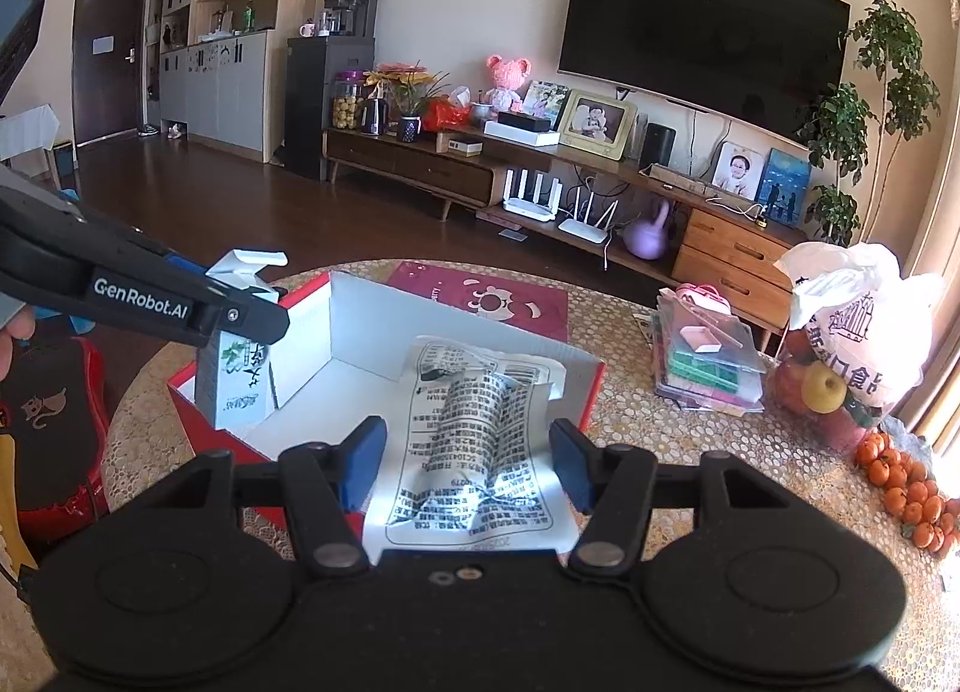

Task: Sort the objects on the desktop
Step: 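Lift the carton with the left tool while the right tool grasps the blister pack, then lower carton and blister pack into the red box and open both tools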

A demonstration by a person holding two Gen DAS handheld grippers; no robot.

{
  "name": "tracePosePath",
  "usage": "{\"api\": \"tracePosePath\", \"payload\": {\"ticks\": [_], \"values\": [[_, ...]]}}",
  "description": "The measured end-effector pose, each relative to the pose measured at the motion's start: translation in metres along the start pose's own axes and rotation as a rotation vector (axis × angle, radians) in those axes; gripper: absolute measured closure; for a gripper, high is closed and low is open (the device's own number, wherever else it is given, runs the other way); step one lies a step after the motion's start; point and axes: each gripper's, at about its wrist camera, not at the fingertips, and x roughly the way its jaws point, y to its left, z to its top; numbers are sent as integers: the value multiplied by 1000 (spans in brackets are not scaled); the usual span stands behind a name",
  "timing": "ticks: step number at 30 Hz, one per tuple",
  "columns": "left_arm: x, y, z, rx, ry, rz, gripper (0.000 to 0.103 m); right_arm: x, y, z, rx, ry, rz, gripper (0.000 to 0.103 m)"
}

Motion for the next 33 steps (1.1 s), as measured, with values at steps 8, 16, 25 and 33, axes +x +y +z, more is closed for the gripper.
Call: {"api": "tracePosePath", "payload": {"ticks": [8, 16, 25, 33], "values": [[43, 30, 11, -14, 55, 24, 74, 42, 5, 7, -7, 49, 9, 44], [87, 40, 17, -3, 126, 36, 74, 81, 6, 6, 3, 111, 17, 44], [138, 45, 23, 13, 236, 62, 74, 125, 9, 6, -53, 200, 16, 44], [176, 41, 19, 61, 333, 70, 74, 150, 11, -1, -81, 256, 12, 44]]}}
